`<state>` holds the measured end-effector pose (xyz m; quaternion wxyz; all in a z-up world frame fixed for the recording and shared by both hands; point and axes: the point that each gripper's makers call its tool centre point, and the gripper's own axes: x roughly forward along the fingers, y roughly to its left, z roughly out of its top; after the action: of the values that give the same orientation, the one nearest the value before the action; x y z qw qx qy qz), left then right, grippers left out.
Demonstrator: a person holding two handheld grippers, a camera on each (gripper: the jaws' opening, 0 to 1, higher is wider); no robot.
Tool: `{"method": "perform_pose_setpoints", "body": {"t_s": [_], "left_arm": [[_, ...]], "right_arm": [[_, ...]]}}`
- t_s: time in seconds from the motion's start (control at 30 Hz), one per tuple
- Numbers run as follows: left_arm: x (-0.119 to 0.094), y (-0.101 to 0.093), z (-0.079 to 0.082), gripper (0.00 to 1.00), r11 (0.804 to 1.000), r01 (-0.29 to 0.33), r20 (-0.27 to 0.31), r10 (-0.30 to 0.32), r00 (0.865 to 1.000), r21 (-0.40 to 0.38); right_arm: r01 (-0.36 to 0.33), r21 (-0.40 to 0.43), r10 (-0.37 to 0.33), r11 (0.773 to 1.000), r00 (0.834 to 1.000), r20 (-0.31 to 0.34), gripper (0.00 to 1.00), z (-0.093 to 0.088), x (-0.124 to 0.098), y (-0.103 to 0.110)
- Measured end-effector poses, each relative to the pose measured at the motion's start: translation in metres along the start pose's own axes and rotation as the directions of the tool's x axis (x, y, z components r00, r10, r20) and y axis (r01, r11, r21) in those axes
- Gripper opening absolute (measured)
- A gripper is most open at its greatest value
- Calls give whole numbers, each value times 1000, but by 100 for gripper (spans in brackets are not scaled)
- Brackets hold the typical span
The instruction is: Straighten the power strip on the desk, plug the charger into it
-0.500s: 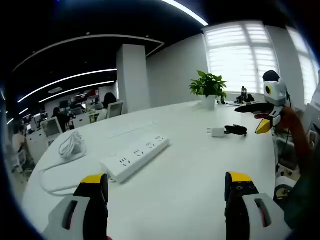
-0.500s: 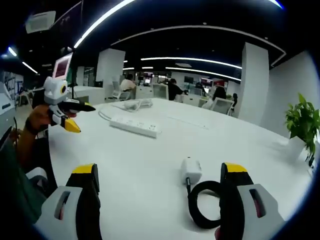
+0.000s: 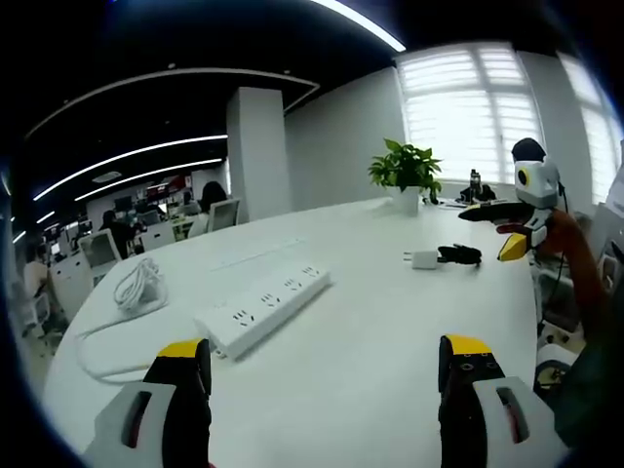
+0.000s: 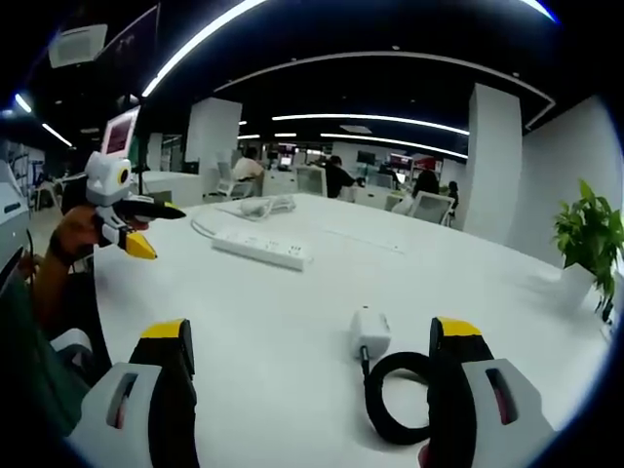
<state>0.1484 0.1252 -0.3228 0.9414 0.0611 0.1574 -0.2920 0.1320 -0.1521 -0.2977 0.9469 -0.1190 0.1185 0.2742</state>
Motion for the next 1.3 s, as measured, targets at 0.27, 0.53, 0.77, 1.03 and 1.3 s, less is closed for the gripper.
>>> {"method": "perform_pose_setpoints", "body": {"t_s": [0.27,0.53,0.77,1.03,1.3], "left_arm": [[3,0,1,99,1000,11,-5,-11,1000,7],[7,0,1,99,1000,22,-16,-22,1000,22],[11,-3,2,99,998,48,-19,-47,999,37],[18,7,4,99,996,45,-44,-42,998,76],[26,6,7,99,993,87,-43,-83,996,83]], "right_arm": [[1,2,-1,1000,1000,1,99,-1,0,-1],[8,5,-8,1000,1000,2,98,-3,-1,-3],[7,10,-7,1000,1000,1,97,-6,-1,-4],[0,9,0,1000,1000,-4,97,-8,0,-2],[1,13,-1,1000,1000,-14,97,-13,-1,-2]]}}
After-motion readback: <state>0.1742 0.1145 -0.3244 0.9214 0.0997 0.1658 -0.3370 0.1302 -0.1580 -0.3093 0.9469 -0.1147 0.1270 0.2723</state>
